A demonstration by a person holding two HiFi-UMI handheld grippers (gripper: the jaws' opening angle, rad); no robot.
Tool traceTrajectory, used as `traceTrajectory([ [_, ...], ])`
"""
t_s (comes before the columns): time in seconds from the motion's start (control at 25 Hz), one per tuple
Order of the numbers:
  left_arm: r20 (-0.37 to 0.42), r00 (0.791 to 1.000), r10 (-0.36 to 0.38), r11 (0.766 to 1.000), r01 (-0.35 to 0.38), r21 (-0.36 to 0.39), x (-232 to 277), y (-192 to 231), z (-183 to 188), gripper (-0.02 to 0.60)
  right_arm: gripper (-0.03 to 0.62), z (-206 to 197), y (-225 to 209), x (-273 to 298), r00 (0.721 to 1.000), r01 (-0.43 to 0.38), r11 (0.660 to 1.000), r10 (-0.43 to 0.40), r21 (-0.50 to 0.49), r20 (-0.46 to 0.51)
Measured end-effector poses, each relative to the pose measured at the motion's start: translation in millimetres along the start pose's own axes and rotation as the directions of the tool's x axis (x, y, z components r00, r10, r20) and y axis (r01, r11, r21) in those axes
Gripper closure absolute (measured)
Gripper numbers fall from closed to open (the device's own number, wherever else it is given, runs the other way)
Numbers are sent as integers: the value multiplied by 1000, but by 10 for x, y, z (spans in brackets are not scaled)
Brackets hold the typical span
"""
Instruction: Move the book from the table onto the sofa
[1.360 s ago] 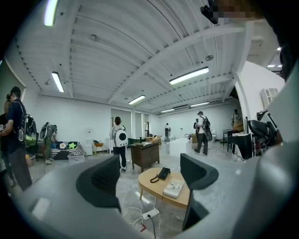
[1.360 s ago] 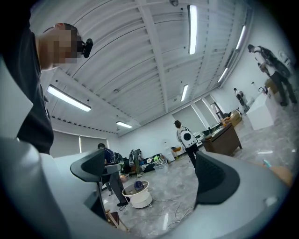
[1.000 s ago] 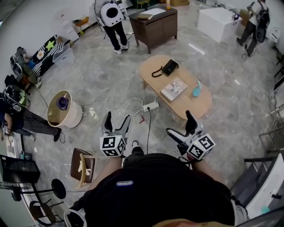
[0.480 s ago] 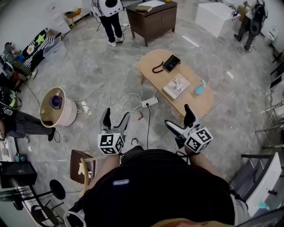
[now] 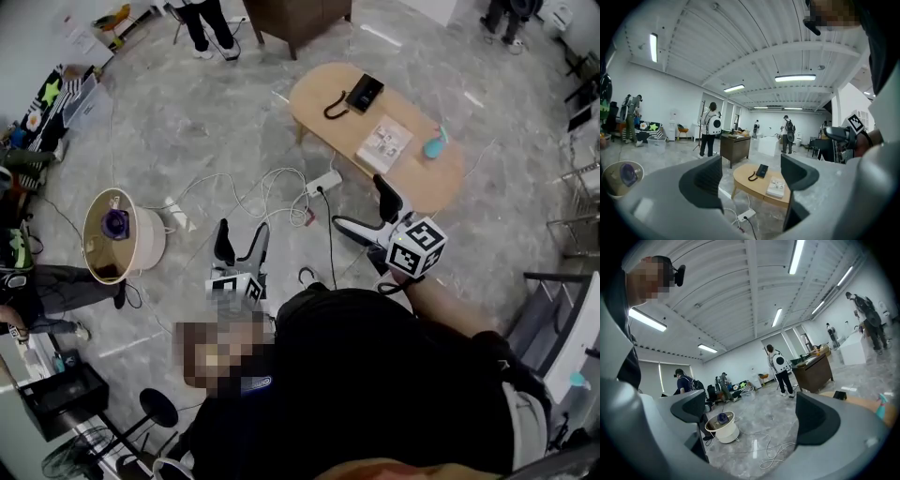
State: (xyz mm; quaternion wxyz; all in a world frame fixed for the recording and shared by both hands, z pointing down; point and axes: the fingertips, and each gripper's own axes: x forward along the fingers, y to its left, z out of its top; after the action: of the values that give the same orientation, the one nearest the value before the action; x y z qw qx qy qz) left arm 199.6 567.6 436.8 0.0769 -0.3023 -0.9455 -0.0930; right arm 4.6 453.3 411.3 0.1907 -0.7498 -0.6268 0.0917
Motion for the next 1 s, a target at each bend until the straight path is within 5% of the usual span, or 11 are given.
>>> traceTrajectory([
  [0.56, 30, 986, -162, 987, 162, 4, 505, 622, 232, 187, -15, 257, 229, 450, 991, 132, 988, -131, -85, 16],
  [1.0, -2, 967, -253, 967, 253, -5, 850, 468, 253, 189, -15, 332, -36, 344, 981, 189, 981, -186, -46, 53],
])
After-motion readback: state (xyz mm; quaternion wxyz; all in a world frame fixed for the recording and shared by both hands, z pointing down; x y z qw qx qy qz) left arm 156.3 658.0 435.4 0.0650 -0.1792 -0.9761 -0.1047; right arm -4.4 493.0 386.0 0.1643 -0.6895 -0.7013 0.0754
